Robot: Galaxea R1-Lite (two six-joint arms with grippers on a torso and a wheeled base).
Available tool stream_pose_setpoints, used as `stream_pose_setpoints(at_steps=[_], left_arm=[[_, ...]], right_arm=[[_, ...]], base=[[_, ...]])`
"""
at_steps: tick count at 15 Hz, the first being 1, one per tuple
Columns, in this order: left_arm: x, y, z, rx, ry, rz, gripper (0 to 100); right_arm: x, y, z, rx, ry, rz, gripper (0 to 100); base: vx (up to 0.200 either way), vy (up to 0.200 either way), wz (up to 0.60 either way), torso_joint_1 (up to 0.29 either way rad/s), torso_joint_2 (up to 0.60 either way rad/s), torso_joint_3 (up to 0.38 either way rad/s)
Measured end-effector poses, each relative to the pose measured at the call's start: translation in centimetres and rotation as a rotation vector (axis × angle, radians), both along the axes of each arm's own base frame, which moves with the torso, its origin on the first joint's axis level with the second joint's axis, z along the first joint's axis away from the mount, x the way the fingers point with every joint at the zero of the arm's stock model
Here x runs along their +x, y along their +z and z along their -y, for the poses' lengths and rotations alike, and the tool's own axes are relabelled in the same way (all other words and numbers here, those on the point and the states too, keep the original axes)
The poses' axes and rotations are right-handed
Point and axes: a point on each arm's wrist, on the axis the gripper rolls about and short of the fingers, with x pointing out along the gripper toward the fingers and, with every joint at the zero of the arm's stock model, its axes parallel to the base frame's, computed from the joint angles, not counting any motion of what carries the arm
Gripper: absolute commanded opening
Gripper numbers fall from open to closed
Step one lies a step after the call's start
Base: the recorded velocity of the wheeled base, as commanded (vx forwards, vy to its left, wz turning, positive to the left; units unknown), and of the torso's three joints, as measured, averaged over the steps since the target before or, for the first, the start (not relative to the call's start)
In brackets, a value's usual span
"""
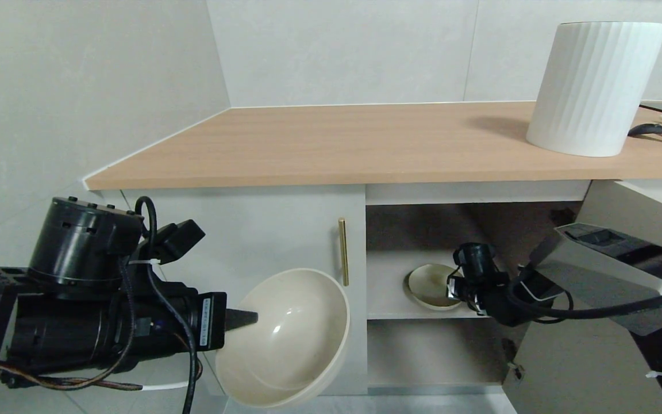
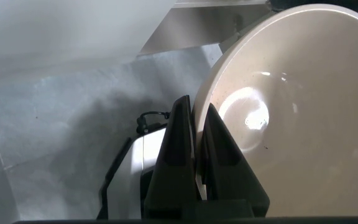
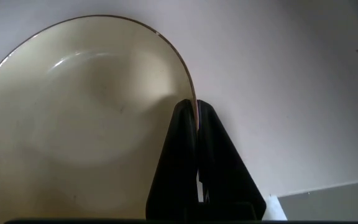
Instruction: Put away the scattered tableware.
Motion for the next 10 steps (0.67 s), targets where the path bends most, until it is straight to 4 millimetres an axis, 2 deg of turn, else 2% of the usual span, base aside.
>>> stream_pose_setpoints(at_steps=[10], left_arm=[[0.17, -0.26, 0.08, 0.005, 0.0, -0.01, 0]], right_arm=[[0.78, -0.3, -0.2, 0.002, -0.004, 0.017, 0]], base=[[0.0, 0.0, 0.0, 0.0, 0.0, 0.0]])
